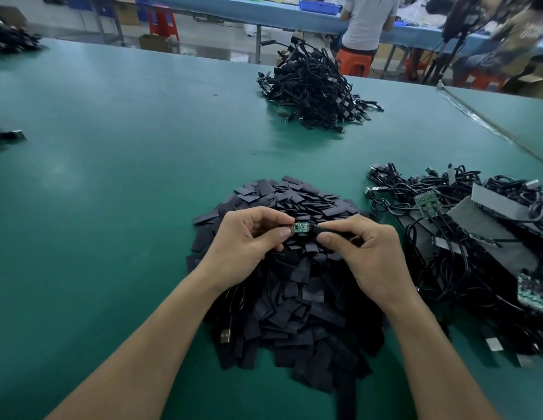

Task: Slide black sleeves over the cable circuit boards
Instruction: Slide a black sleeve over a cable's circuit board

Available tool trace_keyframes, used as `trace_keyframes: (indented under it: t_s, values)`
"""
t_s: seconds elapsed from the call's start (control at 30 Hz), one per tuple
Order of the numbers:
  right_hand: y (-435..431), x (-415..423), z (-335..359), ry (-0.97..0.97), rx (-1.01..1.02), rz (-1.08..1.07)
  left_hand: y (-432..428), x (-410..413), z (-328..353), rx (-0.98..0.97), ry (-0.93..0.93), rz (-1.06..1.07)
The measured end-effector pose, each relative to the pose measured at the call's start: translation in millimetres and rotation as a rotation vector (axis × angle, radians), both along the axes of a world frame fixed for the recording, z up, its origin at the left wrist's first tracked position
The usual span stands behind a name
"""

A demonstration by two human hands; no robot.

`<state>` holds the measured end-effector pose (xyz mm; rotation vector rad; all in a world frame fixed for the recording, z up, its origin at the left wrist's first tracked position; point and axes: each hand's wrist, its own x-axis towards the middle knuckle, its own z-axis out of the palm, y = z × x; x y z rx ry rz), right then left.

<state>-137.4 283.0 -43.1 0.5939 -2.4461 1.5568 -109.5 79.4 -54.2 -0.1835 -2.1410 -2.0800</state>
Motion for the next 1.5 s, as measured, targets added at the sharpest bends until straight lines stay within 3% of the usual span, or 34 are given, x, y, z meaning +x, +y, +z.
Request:
trace_keyframes:
  t_s: [0.93, 1.5]
  values:
    - [2.8, 0.7, 1.3, -0.017, -0.005, 0.022, -0.6, -1.3, -3.2, -0.039, 0.003, -0.028]
    - [1.5, 2.4, 1.6, 0.065, 0.161, 0.026, -1.2, -2.5, -5.6, -0.096, -0.021, -0.027]
